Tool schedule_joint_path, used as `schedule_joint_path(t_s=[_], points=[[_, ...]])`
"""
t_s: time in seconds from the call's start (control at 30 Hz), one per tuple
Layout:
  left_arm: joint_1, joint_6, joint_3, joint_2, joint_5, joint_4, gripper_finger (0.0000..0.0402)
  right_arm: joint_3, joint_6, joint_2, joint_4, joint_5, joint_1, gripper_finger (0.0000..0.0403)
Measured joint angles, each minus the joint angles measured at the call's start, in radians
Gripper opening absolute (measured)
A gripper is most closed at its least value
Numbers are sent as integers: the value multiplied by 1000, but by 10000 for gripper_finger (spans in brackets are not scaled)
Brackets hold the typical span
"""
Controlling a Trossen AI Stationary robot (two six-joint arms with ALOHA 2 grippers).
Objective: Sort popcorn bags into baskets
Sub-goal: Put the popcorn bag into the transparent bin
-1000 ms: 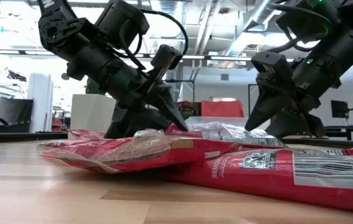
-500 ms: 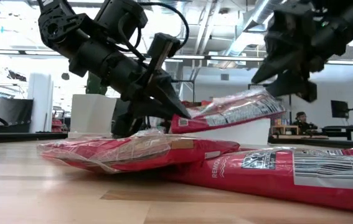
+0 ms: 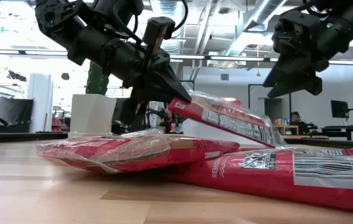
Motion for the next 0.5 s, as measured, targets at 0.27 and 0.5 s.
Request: schedule_joint_path(t_s=[0.27,0.5], points=[[-2,99,0,-46,-9,-22,0,0,5,51,-14,3,34,225],[-1,170,0,-136,-59,-83,0,0,70,108,-24,40,24,302]])
